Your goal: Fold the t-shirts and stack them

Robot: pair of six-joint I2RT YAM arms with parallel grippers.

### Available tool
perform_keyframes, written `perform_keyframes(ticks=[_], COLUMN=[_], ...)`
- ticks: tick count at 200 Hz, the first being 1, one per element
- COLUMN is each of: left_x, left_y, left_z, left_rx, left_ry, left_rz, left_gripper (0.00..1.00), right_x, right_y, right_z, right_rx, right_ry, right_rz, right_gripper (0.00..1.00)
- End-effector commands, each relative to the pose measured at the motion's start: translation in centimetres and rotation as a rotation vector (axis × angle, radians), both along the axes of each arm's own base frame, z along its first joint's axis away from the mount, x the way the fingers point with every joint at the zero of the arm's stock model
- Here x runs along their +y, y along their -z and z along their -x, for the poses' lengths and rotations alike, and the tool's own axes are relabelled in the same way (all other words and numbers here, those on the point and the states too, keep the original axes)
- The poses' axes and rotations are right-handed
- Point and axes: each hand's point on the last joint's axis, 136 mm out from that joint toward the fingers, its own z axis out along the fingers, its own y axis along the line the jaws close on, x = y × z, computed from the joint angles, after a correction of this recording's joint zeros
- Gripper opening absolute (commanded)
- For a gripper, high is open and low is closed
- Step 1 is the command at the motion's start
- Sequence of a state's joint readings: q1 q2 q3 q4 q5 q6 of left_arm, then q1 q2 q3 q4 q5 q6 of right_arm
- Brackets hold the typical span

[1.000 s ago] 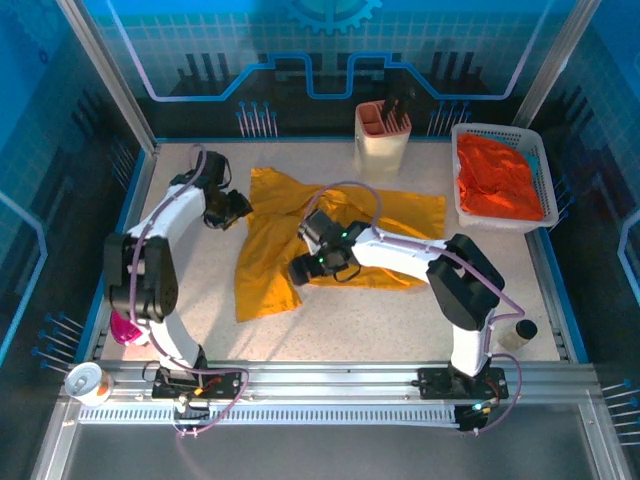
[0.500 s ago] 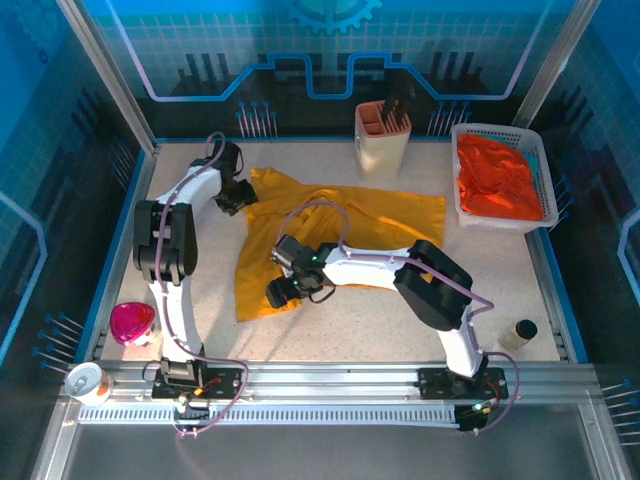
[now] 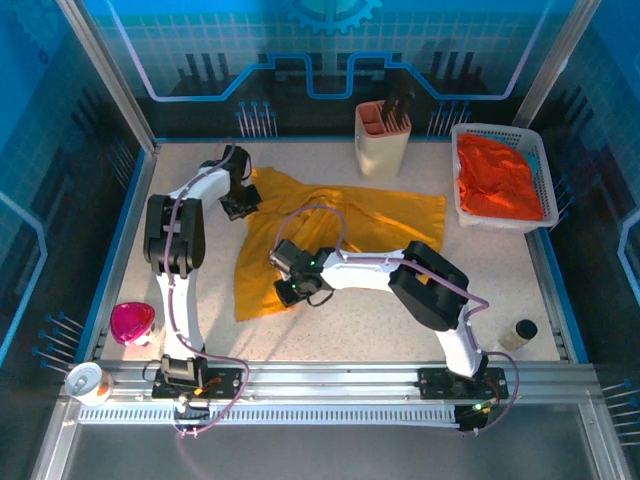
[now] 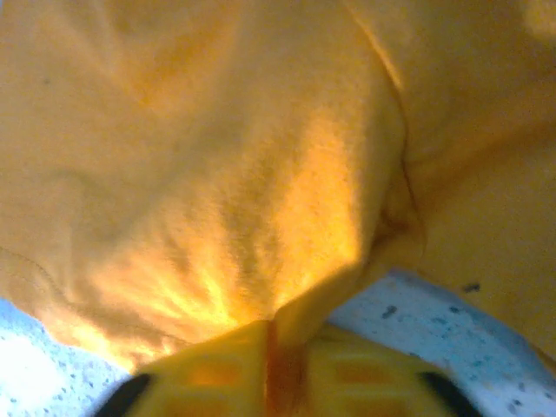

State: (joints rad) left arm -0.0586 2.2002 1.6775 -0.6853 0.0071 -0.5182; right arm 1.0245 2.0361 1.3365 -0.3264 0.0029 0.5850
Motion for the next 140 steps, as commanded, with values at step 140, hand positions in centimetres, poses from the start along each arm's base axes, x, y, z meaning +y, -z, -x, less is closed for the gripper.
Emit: perform_keyframes(ticks=[140], left_x=[6.0], left_y=[-3.8], left_z=[-9.9], left_rx=[-0.092], left_ry=[0.026], left_rz=[-0.127], left_gripper=[0.00], right_x=[-1.1], right_y=[-2.1], right_z=[10.2], right_rx=[0.166], right_ry=[-0.097], right_rz=[-0.050], right_gripper=[0.00])
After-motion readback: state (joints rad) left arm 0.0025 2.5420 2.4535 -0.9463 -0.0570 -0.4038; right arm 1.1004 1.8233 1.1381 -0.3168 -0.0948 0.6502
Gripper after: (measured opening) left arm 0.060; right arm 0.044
